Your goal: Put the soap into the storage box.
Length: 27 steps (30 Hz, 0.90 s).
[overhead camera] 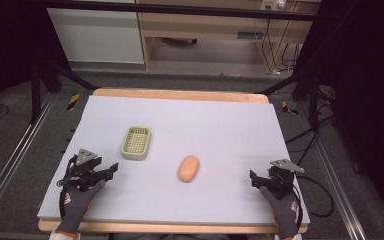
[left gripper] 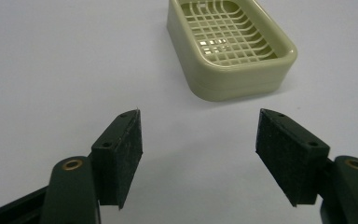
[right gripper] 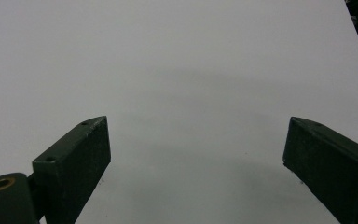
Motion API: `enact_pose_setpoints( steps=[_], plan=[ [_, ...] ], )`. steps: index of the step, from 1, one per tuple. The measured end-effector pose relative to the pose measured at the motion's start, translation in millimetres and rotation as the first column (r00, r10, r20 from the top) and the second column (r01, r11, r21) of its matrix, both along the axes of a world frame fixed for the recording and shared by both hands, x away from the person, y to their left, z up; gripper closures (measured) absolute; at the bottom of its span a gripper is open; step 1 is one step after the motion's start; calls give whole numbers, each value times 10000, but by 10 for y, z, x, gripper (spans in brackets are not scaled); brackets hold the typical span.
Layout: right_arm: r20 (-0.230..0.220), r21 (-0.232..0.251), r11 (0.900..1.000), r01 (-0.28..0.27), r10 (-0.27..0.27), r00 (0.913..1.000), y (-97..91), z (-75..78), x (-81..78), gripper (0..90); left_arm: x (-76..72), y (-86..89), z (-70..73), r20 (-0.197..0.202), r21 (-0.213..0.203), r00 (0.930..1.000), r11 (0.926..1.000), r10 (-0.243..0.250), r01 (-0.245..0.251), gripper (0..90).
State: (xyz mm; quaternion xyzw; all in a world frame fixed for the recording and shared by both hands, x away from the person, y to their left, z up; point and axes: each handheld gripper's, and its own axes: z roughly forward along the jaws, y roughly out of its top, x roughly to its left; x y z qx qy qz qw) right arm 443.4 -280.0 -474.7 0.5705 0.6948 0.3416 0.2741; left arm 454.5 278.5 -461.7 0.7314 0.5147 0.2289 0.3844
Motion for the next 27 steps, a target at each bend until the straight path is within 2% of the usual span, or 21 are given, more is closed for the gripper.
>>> enact_pose_setpoints(
  steps=[4, 12, 16, 23, 27],
  plan=[
    [-10, -20, 10000, 50, -50, 10000, 2, -3, 2, 76, -8, -40, 12, 28, 46, 9999, 9999, -153, 153, 321],
    [-115, 14, 9997, 232, -231, 9997, -1, -8, 6, 70, -47, -148, 45, 81, -145, 9986, 9985, -531, 532, 341],
    [-154, -5, 9997, 240, -240, 9996, -1, -9, 7, 70, -57, -172, 55, 104, -80, 9982, 9982, -594, 594, 342],
    [-205, -100, 9997, 211, -213, 9996, 2, -17, 11, 69, -73, -223, 76, 82, -211, 9971, 9969, -754, 755, 331],
    [-205, -137, 9992, 374, -377, 9991, 4, -16, 9, 64, -78, -242, 89, 70, -170, 9963, 9962, -856, 857, 326]
  ],
)
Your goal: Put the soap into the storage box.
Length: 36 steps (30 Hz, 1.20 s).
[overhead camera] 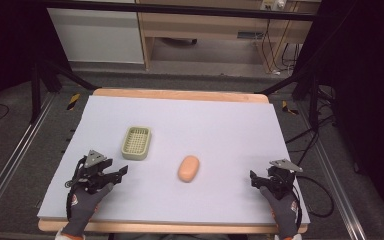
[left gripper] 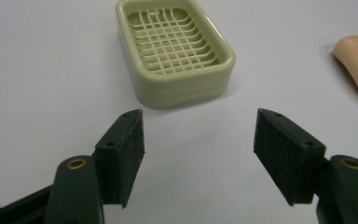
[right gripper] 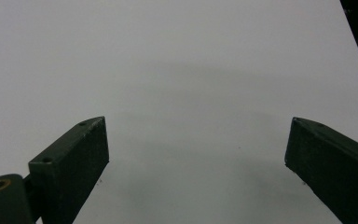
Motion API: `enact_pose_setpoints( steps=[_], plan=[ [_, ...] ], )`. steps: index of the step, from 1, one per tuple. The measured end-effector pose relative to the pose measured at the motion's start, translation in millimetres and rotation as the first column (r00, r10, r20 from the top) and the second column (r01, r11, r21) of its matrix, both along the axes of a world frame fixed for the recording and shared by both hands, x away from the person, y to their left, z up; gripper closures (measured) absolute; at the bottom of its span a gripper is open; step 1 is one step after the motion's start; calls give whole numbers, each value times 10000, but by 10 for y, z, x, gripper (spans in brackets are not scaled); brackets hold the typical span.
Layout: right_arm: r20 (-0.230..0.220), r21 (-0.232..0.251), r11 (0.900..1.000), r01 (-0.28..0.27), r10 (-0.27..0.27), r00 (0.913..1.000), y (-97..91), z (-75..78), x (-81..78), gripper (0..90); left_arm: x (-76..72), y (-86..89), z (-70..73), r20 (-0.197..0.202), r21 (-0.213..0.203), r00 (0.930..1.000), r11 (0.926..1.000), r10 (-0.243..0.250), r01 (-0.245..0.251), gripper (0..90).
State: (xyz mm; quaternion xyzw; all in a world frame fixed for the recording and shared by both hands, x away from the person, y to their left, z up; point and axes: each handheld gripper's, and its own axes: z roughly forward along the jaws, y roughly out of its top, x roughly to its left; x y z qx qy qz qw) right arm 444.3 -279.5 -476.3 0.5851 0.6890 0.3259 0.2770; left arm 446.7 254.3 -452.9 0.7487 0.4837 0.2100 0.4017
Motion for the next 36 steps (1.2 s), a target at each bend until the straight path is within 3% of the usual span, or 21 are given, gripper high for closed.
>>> enact_pose_setpoints(
  steps=[36],
  plan=[
    [-17, 14, 10000, 29, -29, 10000, 8, 5, 5, 65, -70, -403, 134, 73, 145, 9947, 9946, -1024, 1023, 281]
  ],
)
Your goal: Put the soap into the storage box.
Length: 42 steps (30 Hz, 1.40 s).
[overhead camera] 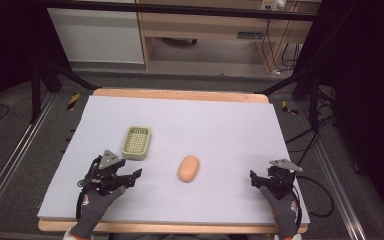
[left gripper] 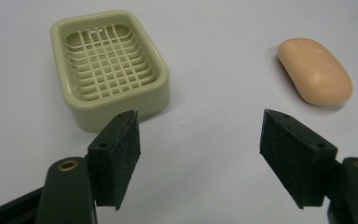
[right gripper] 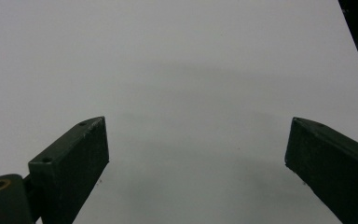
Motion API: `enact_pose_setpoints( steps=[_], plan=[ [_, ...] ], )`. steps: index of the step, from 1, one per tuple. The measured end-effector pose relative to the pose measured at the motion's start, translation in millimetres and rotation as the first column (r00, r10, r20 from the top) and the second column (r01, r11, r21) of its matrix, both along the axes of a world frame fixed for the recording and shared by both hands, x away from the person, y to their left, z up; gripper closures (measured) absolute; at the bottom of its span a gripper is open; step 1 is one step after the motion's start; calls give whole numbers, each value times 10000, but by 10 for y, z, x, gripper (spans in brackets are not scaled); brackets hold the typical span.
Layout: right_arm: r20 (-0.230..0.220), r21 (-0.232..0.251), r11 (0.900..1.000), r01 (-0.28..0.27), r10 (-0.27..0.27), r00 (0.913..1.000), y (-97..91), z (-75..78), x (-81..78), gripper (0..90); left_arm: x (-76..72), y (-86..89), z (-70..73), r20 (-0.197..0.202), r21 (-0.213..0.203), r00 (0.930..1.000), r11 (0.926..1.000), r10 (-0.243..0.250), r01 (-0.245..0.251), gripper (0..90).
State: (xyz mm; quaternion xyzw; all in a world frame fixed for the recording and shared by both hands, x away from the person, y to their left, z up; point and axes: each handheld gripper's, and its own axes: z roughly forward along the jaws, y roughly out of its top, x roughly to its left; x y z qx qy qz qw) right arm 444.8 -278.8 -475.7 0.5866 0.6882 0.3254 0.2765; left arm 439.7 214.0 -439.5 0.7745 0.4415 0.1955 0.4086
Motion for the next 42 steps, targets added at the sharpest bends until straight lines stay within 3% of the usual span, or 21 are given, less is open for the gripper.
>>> enact_pose_setpoints(
  steps=[27, 42],
  plan=[
    [13, -48, 10000, 67, -67, 10000, 13, 5, 4, 63, 42, -289, 119, -138, 320, 9967, 9963, -798, 802, 244],
    [10, -95, 9999, 67, -67, 10000, 17, 5, 6, 63, 130, -608, 202, -220, 338, 9922, 9917, -1231, 1238, 238]
  ],
)
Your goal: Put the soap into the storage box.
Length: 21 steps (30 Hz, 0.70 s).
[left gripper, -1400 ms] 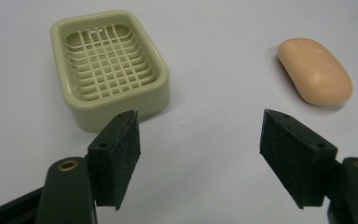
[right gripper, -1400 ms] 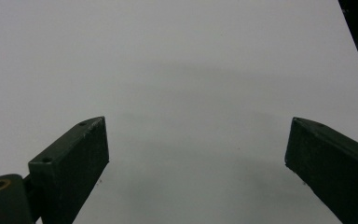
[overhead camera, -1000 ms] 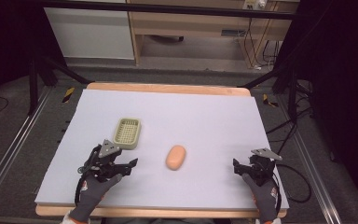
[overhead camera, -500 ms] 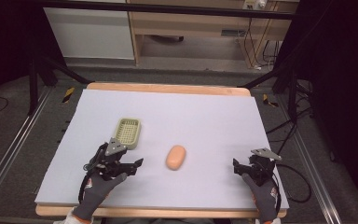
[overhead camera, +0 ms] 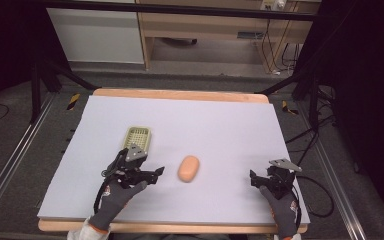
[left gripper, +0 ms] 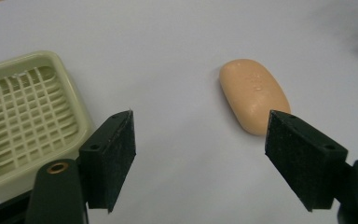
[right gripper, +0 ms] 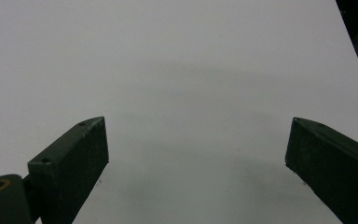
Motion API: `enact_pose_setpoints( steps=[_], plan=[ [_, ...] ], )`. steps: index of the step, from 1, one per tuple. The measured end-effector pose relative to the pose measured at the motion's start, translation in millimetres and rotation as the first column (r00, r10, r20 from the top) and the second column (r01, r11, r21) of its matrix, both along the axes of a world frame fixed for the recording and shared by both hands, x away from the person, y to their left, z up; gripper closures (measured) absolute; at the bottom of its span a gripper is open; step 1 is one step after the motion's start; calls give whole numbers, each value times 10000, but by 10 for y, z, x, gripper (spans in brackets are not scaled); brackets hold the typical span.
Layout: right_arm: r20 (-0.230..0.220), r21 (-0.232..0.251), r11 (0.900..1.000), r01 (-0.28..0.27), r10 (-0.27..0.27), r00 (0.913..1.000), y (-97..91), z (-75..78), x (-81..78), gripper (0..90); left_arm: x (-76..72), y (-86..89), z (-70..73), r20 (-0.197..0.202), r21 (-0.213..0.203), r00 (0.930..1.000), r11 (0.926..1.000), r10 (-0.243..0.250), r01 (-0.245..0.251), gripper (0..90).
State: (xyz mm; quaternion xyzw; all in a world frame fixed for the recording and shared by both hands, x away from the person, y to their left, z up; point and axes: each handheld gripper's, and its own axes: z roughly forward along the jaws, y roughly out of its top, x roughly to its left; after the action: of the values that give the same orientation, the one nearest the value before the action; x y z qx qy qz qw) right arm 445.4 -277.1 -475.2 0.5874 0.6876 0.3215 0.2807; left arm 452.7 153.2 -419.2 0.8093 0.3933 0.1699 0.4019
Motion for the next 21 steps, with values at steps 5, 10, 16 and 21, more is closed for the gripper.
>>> enact_pose_setpoints(
  steps=[5, 10, 16, 21],
  plan=[
    [-7, 24, 10000, 4, -4, 10000, 3, 0, -1, 62, 22, -80, -10, -41, 103, 10000, 9999, -60, 60, 238],
    [-6, 4, 10000, -18, 18, 10000, 1, -1, 2, 63, 52, -134, 13, -73, 73, 9999, 9999, -128, 129, 242],
    [-27, 31, 10000, -23, 24, 10000, 2, 0, 3, 62, 94, -249, 21, -102, 81, 9997, 9997, -237, 237, 249],
    [-36, 74, 10000, -14, 14, 10000, 2, 1, 3, 62, 137, -327, 20, -141, 109, 9995, 9995, -292, 294, 247]
  ],
)
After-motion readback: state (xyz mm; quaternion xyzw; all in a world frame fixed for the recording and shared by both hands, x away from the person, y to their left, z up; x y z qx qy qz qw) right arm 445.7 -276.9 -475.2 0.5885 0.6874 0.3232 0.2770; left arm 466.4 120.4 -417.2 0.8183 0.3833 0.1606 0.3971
